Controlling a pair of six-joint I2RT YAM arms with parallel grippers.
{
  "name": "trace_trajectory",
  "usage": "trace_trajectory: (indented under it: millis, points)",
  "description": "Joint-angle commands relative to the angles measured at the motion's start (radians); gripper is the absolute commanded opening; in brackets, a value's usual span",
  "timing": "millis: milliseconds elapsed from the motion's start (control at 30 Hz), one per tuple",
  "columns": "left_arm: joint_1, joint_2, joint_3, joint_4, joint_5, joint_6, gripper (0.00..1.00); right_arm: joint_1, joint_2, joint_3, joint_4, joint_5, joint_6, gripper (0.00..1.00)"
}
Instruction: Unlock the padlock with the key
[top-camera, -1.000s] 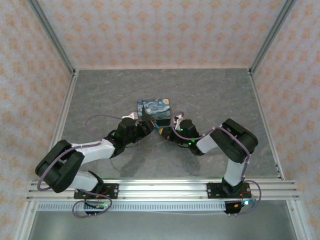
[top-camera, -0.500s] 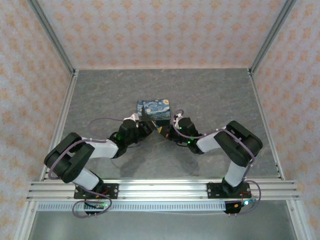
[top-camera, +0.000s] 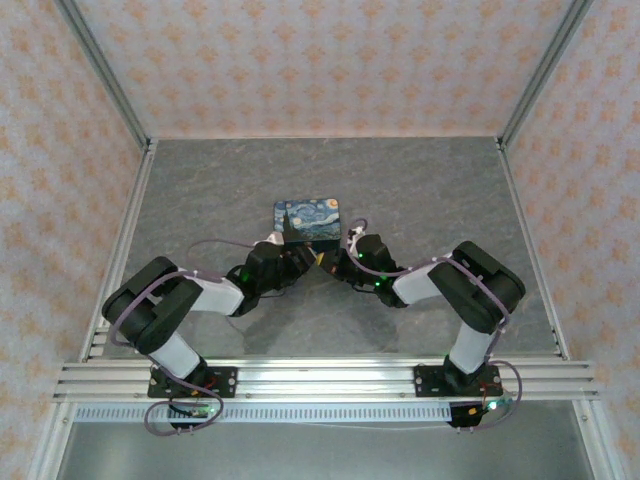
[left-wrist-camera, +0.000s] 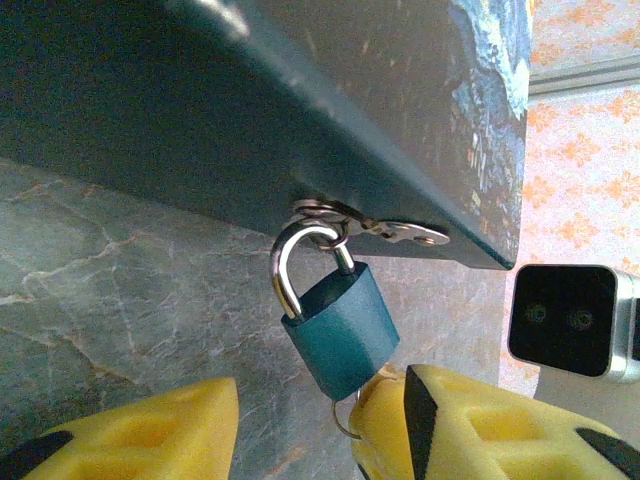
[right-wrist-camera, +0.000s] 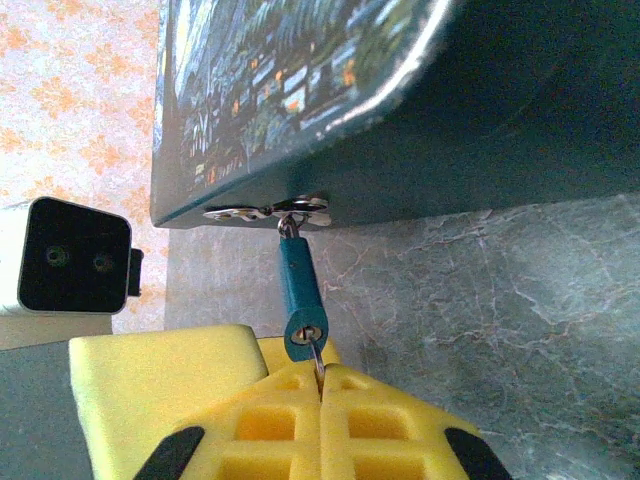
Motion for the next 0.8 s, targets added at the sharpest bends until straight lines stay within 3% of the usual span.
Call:
trace_trajectory:
  millis: [0,300,767]
  points:
    - [-0.009,0.005,0.022,0.044,-0.04,-0.023,0.48,0.01,-0.032,0.025,0.035,-0.003,0.019,0.0]
    - [-0.016,0.006,0.019,0.056,-0.114,-0.088,0.46,0.019,-0.023,0.035,0.035,0.0,0.029,0.0]
    - [-0.027,0.046,0.047,0.05,-0.122,-0.127,0.39,0.021,-0.006,0.038,0.058,0.002,0.049,0.0]
